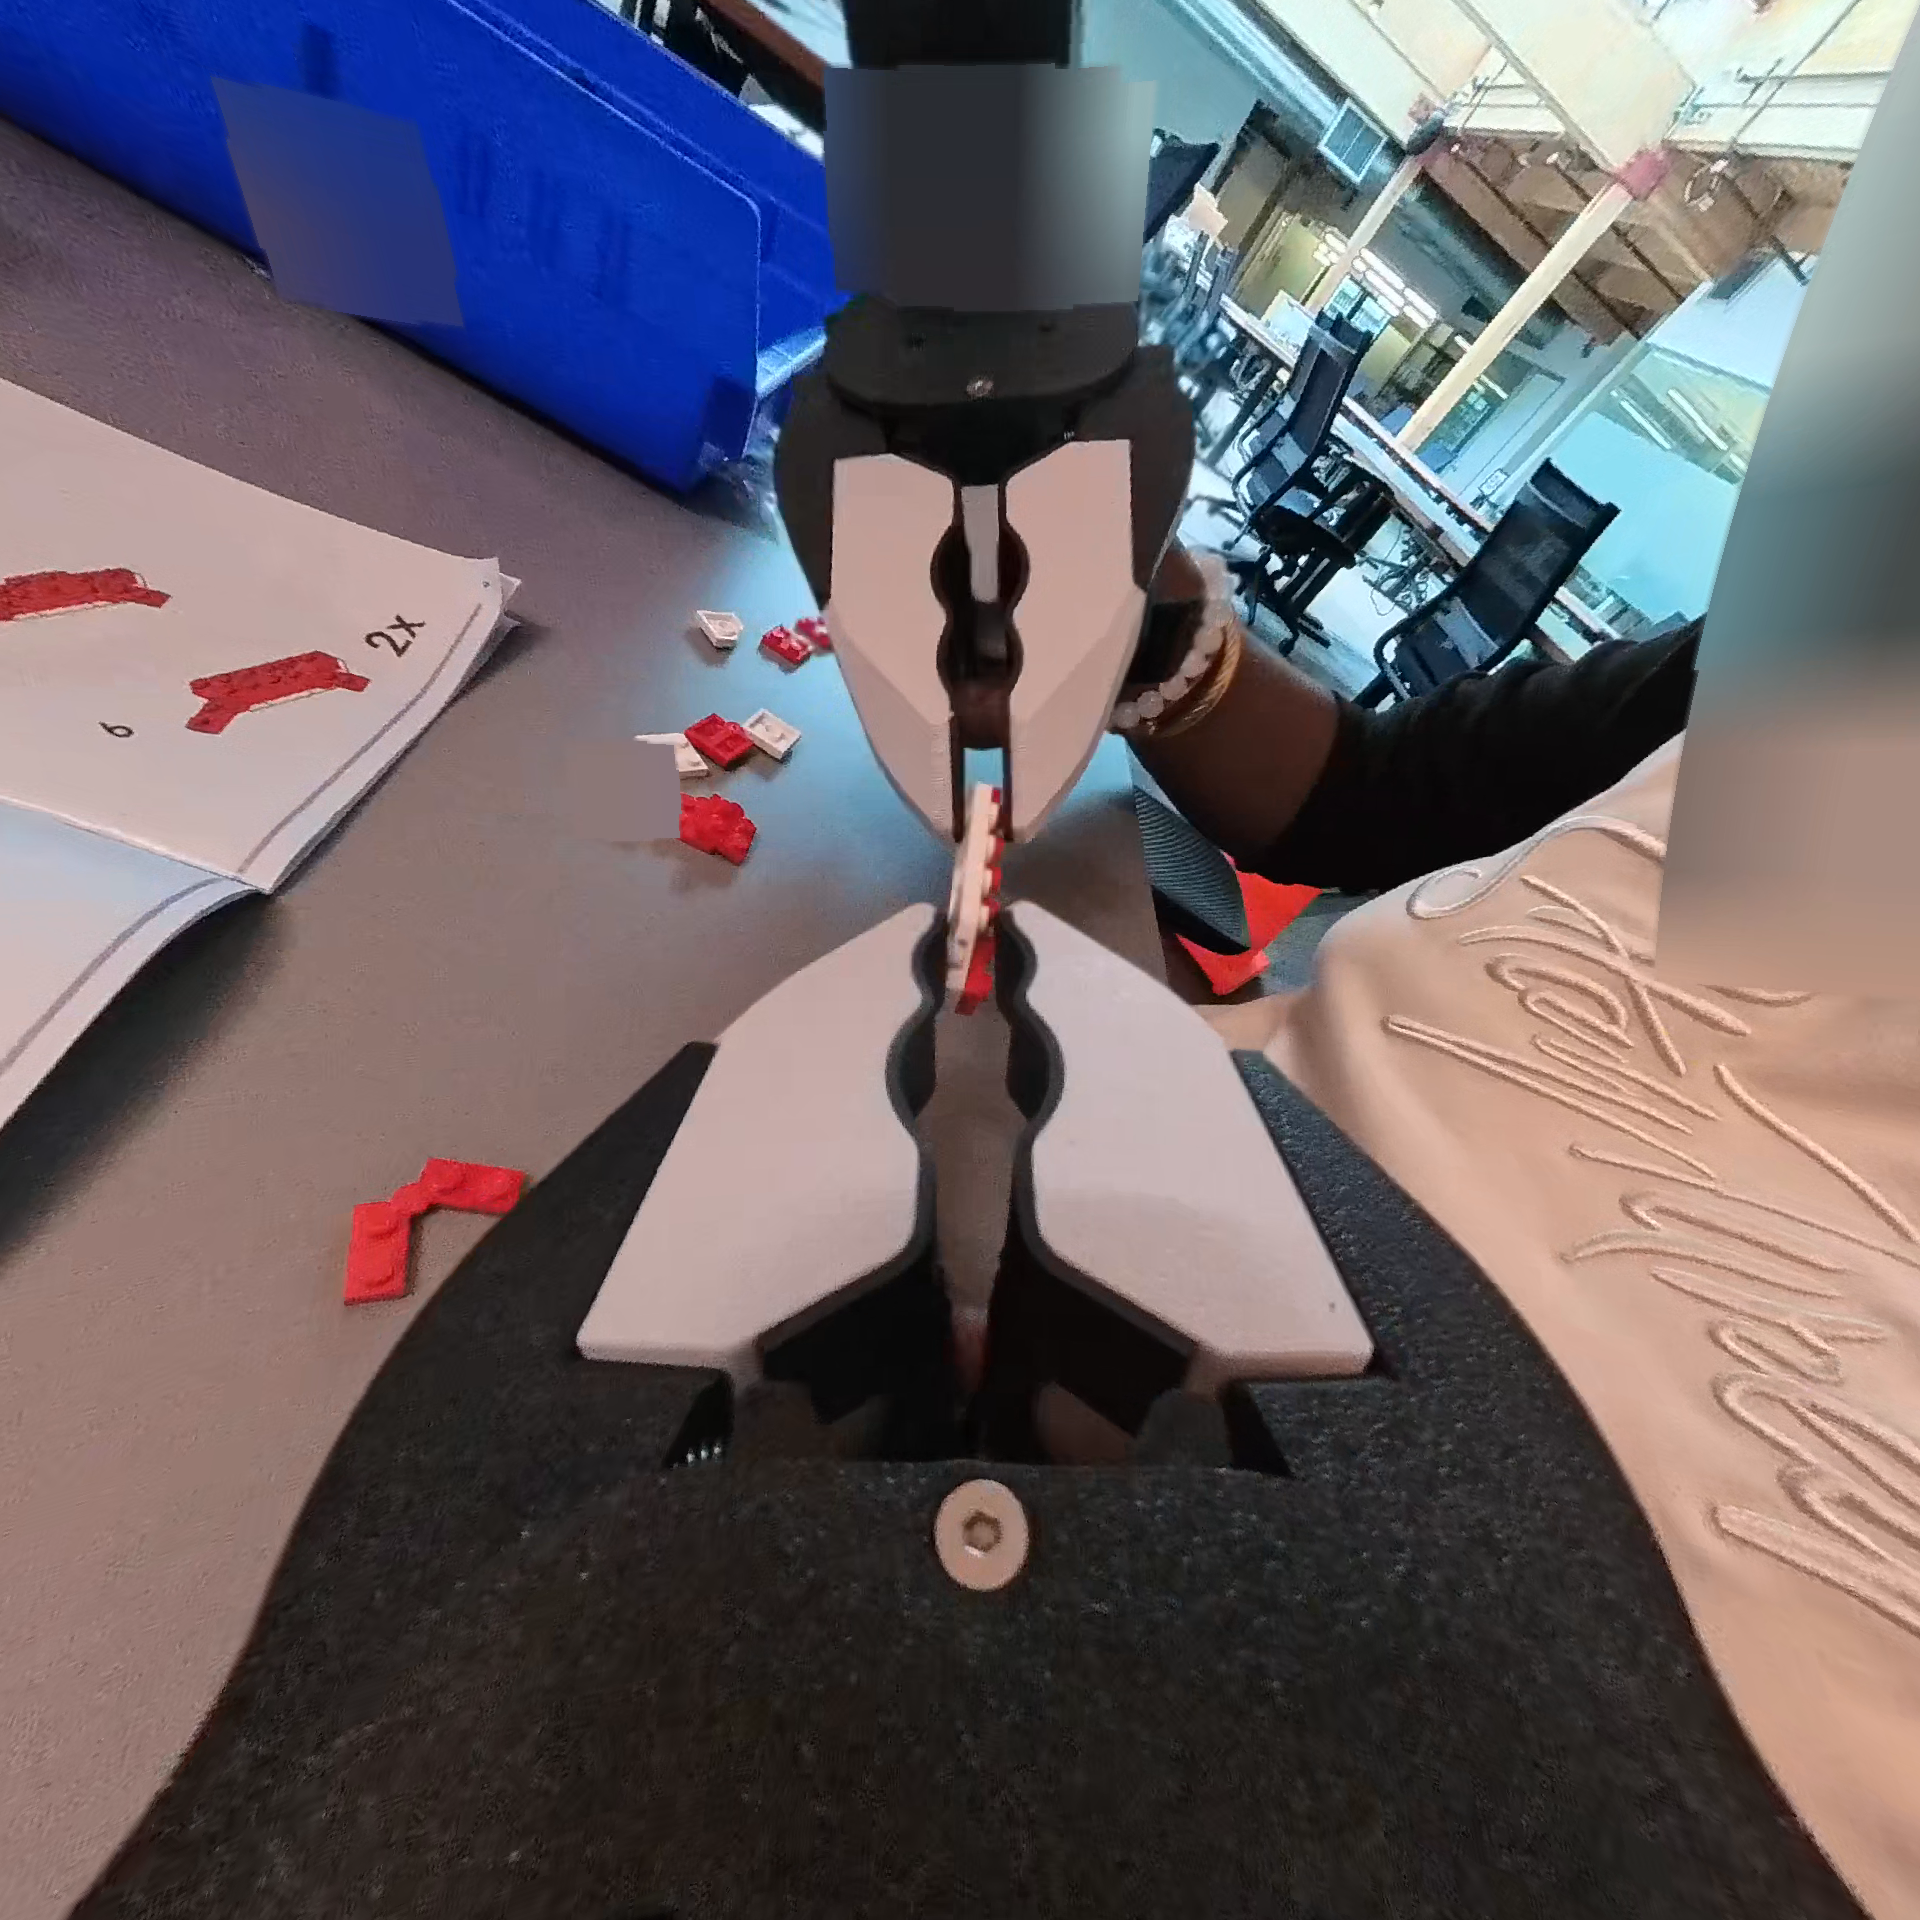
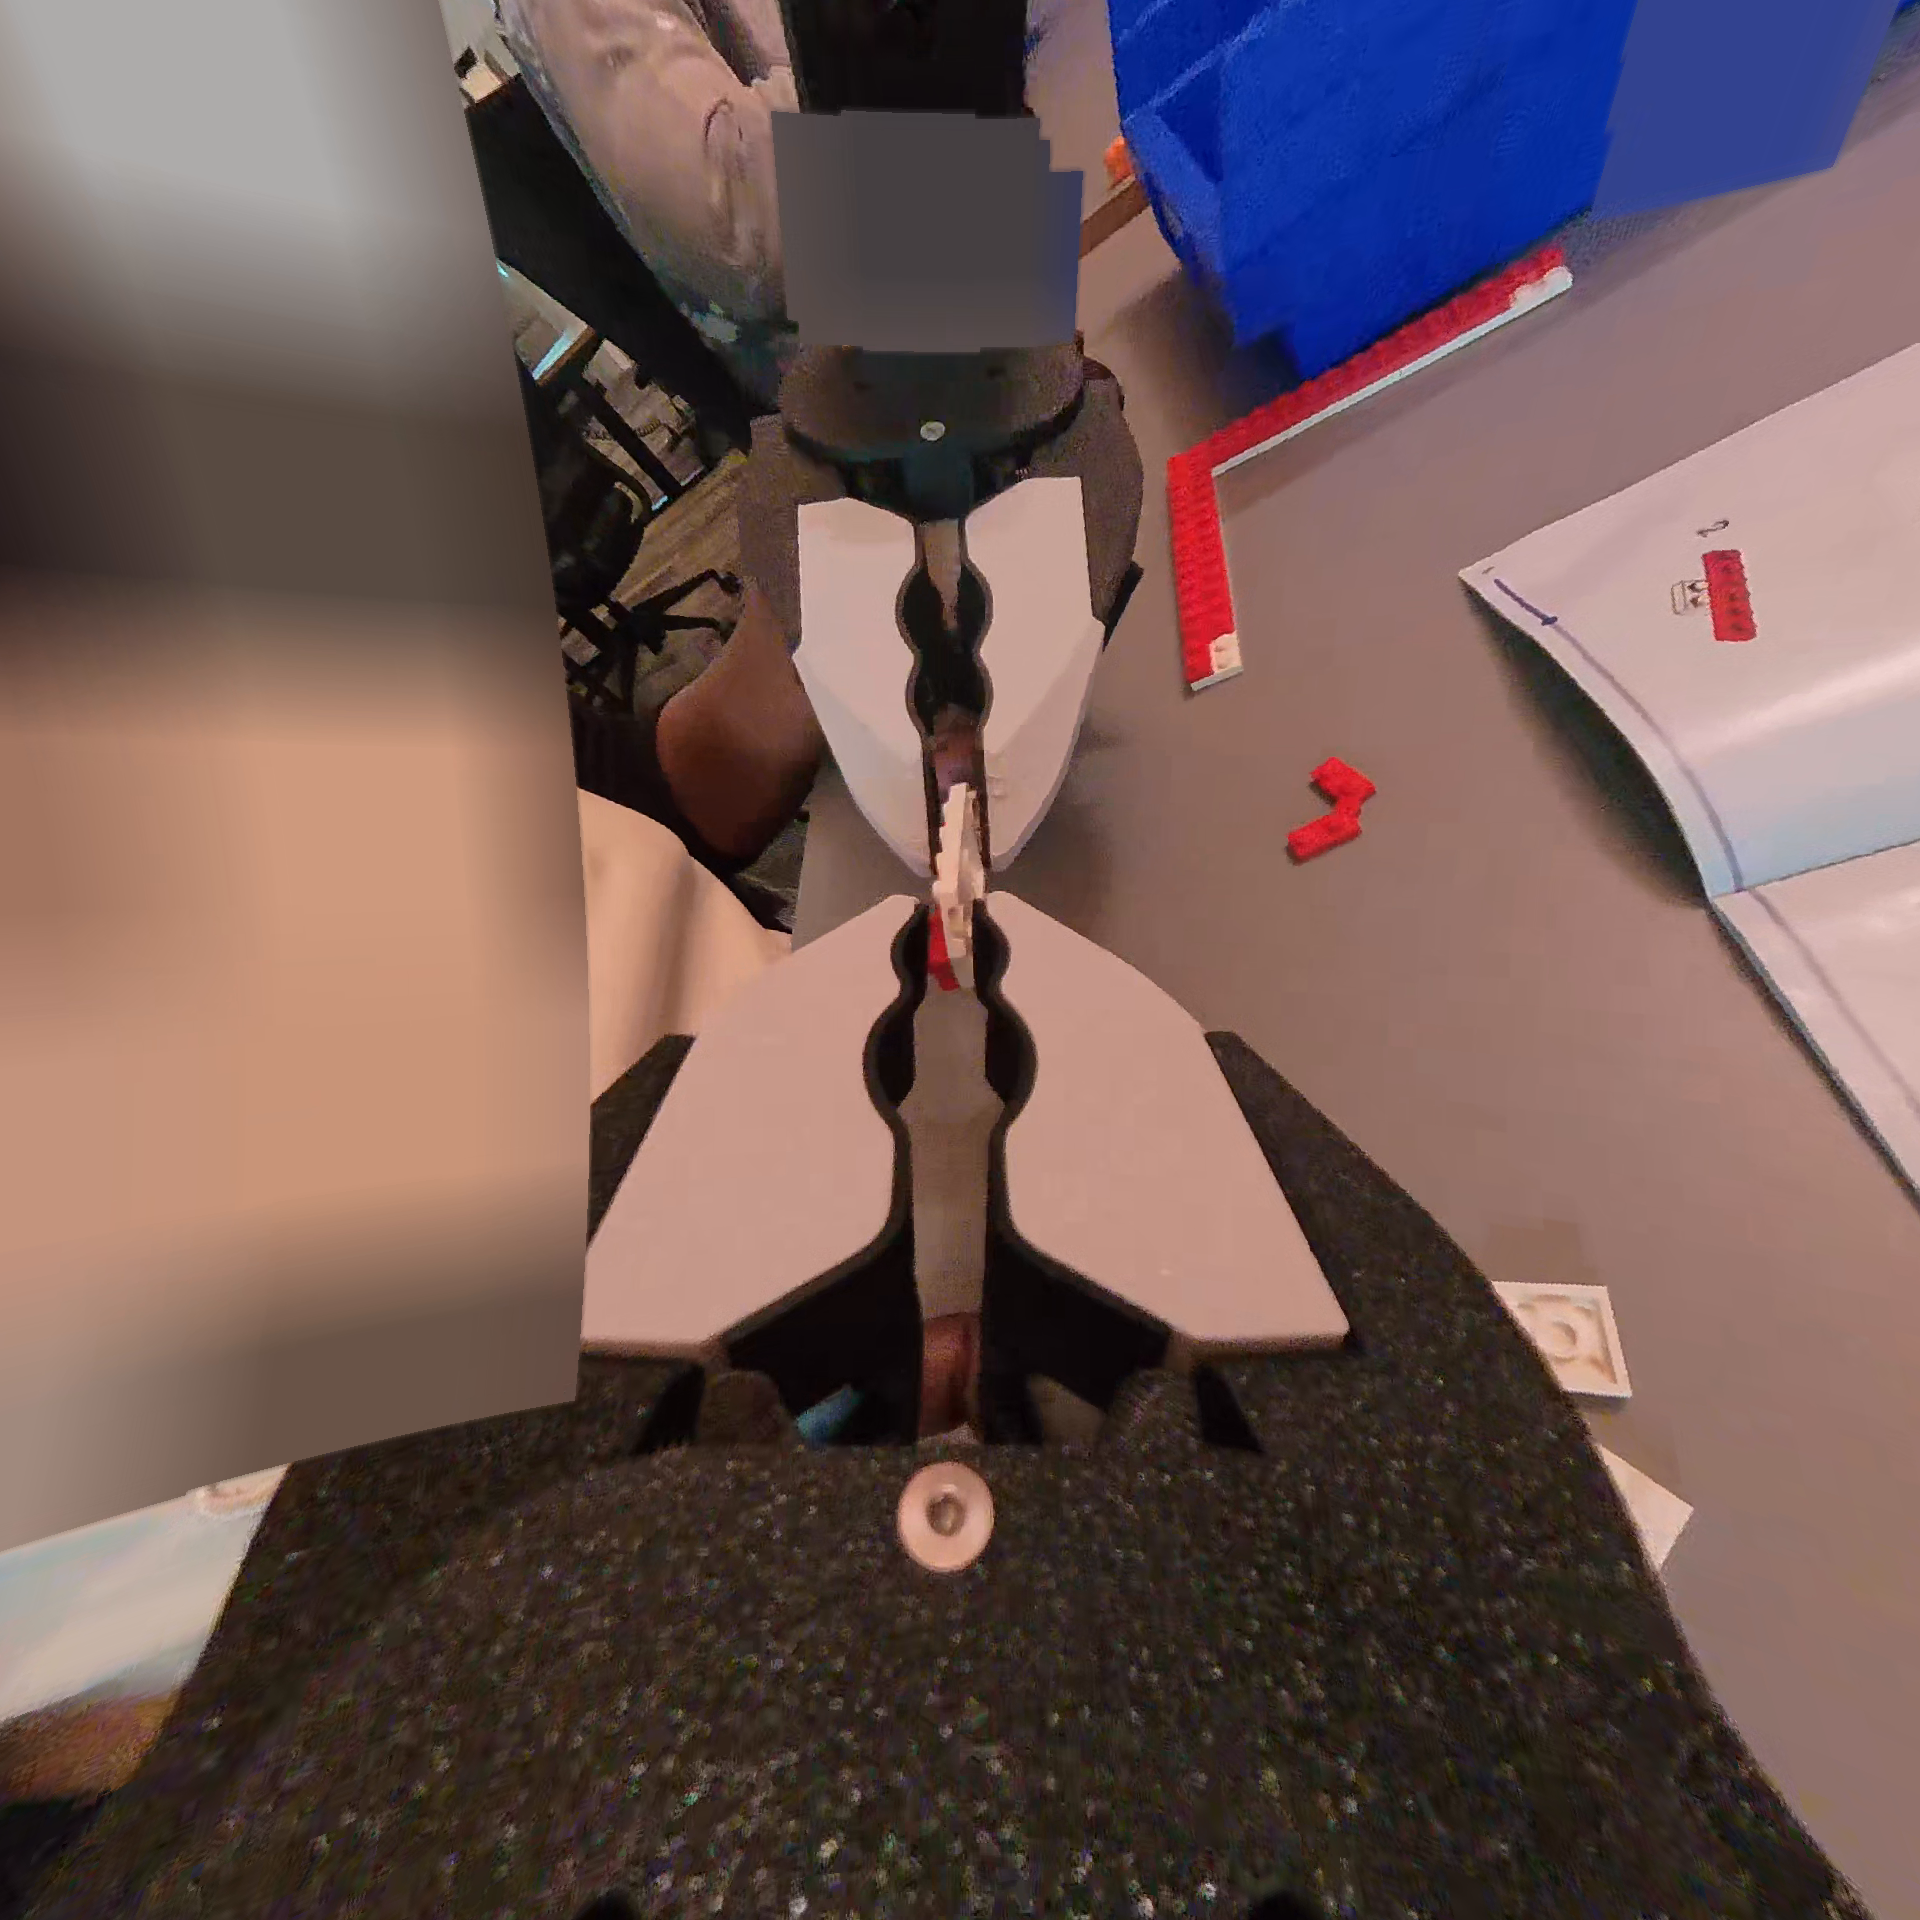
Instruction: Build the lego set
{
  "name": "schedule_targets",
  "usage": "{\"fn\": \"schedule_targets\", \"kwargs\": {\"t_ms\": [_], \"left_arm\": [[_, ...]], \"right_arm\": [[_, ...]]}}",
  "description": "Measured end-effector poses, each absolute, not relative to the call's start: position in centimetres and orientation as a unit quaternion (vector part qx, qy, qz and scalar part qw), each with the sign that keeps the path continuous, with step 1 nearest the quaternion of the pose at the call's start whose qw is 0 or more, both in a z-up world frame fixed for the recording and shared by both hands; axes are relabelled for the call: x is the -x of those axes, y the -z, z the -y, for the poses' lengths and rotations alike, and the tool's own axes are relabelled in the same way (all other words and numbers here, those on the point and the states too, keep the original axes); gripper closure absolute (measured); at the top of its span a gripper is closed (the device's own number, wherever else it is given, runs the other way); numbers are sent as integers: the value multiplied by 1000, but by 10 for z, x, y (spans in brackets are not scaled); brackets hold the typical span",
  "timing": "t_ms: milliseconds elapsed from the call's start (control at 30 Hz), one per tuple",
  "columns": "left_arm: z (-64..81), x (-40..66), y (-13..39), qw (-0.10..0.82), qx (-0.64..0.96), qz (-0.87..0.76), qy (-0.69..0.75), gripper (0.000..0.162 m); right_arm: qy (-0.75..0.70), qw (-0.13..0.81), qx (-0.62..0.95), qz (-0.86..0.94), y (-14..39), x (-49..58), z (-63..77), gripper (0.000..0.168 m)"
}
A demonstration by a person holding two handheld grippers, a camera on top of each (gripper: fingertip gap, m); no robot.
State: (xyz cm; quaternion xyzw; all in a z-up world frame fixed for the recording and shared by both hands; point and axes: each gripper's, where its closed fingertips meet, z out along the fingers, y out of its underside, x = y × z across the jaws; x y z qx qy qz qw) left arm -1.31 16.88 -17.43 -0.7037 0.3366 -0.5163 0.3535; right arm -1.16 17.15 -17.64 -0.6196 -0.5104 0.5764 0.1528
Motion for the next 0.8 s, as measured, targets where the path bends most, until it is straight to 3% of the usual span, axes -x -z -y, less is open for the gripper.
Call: {"fn": "schedule_targets", "kwargs": {"t_ms": [33, 100, 133, 233, 333, 600, 733, 800], "left_arm": [[-169, 13, 173, 349, 703, -326, 527, 154], [-171, 14, 169, 332, 700, -294, 560, 154], [-172, 15, 168, 325, 698, -275, 576, 154], [-180, 21, 170, 315, 707, -235, 588, 154], [-181, 23, 171, 316, 710, -229, 586, 154], [-178, 20, 174, 307, 714, -241, 581, 154], [-177, 19, 175, 303, 714, -244, 582, 154], [-180, 20, 174, 307, 716, -239, 579, 154]], "right_arm": [[-568, 175, 612, 522, 174, 12, -172, 153], [-527, 247, 597, 553, 168, 14, -177, 112], [-490, 296, 581, 578, 164, 16, -179, 106], [-313, 409, 500, 696, 161, 16, -172, 113], [-140, 426, 440, 778, 176, 19, -176, 117], [-52, 423, 344, 836, 183, 30, -179, 128], [-41, 431, 330, 839, 182, 35, -180, 151], [-43, 427, 338, 837, 183, 36, -183, 151]]}}
